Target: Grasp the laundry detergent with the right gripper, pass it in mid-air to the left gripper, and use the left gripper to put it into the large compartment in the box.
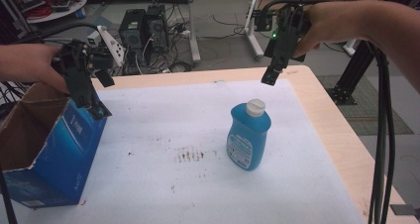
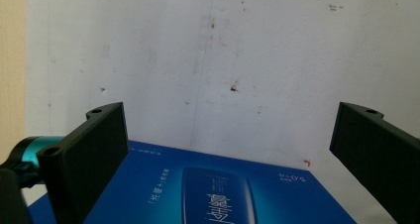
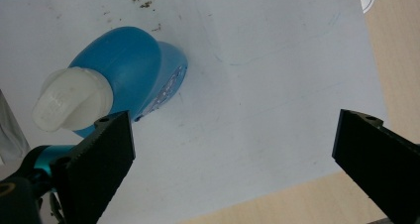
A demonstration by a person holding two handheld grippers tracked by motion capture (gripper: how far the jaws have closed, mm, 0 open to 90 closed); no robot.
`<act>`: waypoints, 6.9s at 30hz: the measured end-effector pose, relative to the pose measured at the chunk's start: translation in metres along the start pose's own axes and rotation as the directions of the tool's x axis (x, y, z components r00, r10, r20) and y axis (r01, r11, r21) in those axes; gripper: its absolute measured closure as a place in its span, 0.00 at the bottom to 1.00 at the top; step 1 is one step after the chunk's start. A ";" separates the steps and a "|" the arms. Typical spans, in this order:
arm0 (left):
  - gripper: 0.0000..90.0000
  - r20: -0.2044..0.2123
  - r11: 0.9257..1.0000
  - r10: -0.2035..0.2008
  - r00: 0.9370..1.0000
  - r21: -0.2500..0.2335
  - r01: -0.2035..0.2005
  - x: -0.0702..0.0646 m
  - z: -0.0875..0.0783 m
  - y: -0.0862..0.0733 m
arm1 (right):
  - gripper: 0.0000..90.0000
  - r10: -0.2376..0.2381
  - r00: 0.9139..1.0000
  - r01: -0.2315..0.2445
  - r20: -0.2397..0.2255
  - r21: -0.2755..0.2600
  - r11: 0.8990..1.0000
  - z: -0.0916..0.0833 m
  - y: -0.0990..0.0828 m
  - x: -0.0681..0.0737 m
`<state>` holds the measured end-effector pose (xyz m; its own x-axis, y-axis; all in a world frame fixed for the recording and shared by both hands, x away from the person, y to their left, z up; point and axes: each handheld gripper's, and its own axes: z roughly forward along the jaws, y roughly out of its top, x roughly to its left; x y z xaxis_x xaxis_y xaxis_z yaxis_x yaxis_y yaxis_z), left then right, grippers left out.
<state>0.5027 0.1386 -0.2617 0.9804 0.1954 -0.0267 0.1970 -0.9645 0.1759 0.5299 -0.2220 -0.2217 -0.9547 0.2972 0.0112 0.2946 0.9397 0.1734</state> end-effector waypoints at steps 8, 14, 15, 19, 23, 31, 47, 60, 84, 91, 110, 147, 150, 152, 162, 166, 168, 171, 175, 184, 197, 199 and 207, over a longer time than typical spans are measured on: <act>0.02 -0.004 1.000 0.006 1.000 -0.007 -0.007 0.001 0.002 0.002 | 0.02 0.036 0.999 -0.036 0.005 -0.019 0.999 0.002 -0.013 0.007; 0.02 -0.002 1.000 0.008 1.000 -0.011 -0.008 -0.001 0.004 0.001 | 0.02 0.074 0.997 -0.073 0.011 -0.010 0.997 0.004 -0.022 0.012; 0.02 -0.001 1.000 0.011 1.000 -0.009 -0.011 -0.001 0.005 0.002 | 0.02 0.077 0.997 -0.077 0.019 -0.011 0.997 0.003 -0.027 0.015; 0.02 -0.001 1.000 0.014 1.000 -0.008 -0.014 -0.001 0.005 0.003 | 0.02 0.105 0.994 -0.104 0.029 -0.028 0.994 0.001 -0.038 0.020; 0.02 -0.006 1.000 0.020 1.000 -0.014 -0.020 -0.002 0.005 0.004 | 0.02 0.144 0.989 -0.143 0.027 -0.037 0.989 0.001 -0.049 0.025; 0.02 -0.009 1.000 0.026 1.000 -0.012 -0.026 -0.005 0.004 0.002 | 0.02 0.222 0.975 -0.221 0.009 -0.067 0.973 0.008 -0.065 0.036; 0.02 -0.010 0.999 0.035 0.999 -0.014 -0.035 -0.012 0.005 0.004 | 0.02 0.318 0.948 -0.316 -0.008 -0.149 0.937 0.019 -0.091 0.060; 0.02 -0.005 0.999 0.037 0.999 -0.010 -0.038 -0.014 0.009 0.006 | 0.03 0.401 0.914 -0.406 -0.062 -0.188 0.894 0.034 -0.098 0.082; 0.02 0.002 0.999 0.039 0.999 -0.006 -0.039 -0.013 0.016 0.006 | 0.02 0.521 0.847 -0.519 -0.102 -0.371 0.770 0.067 -0.097 0.118; 0.02 0.006 0.999 0.037 0.999 -0.008 -0.037 -0.013 0.017 0.006 | 0.02 0.544 0.834 -0.529 -0.091 -0.413 0.742 0.076 -0.095 0.125; 0.02 0.012 0.999 0.035 0.999 -0.007 -0.035 -0.012 0.021 0.006 | 0.02 0.557 0.827 -0.512 -0.075 -0.510 0.691 0.104 -0.098 0.136; 0.02 0.021 1.000 0.026 0.999 -0.006 -0.026 -0.010 0.027 0.006 | 0.02 0.578 0.813 -0.454 -0.073 -0.702 0.549 0.143 -0.101 0.139; 0.02 0.022 1.000 0.025 0.999 -0.007 -0.025 -0.010 0.027 0.006 | 0.02 0.575 0.815 -0.442 -0.069 -0.715 0.542 0.146 -0.100 0.138; 0.02 0.021 1.000 0.026 0.999 -0.007 -0.026 -0.010 0.027 0.006 | 0.02 0.575 0.815 -0.442 -0.068 -0.715 0.542 0.149 -0.099 0.137; 0.02 0.023 1.000 0.021 1.000 -0.005 -0.021 -0.009 0.026 0.004 | 0.03 0.588 0.806 -0.439 -0.068 -0.735 0.516 0.160 -0.097 0.134; 0.02 0.022 1.000 0.023 0.999 -0.006 -0.023 -0.010 0.026 0.005 | 0.05 0.589 0.805 -0.434 -0.072 -0.748 0.502 0.164 -0.094 0.132; 0.02 0.023 1.000 0.026 0.999 -0.003 -0.026 -0.009 0.026 0.005 | 0.05 0.589 0.805 -0.434 -0.070 -0.748 0.503 0.165 -0.092 0.131; 0.02 0.023 1.000 0.023 0.999 -0.005 -0.023 -0.009 0.026 0.004 | 0.05 0.591 0.804 -0.432 -0.069 -0.750 0.501 0.168 -0.091 0.130; 0.02 0.025 1.000 0.023 0.999 -0.004 -0.022 -0.009 0.027 0.004 | 0.14 0.589 0.805 -0.426 -0.071 -0.759 0.492 0.171 -0.091 0.128; 0.02 0.027 1.000 0.025 0.999 -0.003 -0.025 -0.008 0.027 0.004 | 0.19 0.588 0.807 -0.408 -0.062 -0.777 0.479 0.174 -0.090 0.128; 0.02 0.026 1.000 0.024 0.999 -0.001 -0.024 -0.009 0.028 0.004 | 0.34 0.579 0.812 -0.396 -0.070 -0.795 0.459 0.177 -0.091 0.128; 0.02 0.026 1.000 0.024 0.999 -0.001 -0.024 -0.009 0.028 0.004 | 0.37 0.575 0.816 -0.390 -0.067 -0.798 0.460 0.177 -0.091 0.129; 0.02 0.027 1.000 0.022 0.999 -0.001 -0.022 -0.010 0.028 0.004 | 0.41 0.565 0.822 -0.379 -0.069 -0.807 0.453 0.178 -0.091 0.131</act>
<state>0.4941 0.1277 -0.2884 0.9843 0.1694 -0.0498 0.1756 -0.9683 0.1775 0.3858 -0.2382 -0.4112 -0.6212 0.7638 0.1751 0.4625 0.1769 0.8688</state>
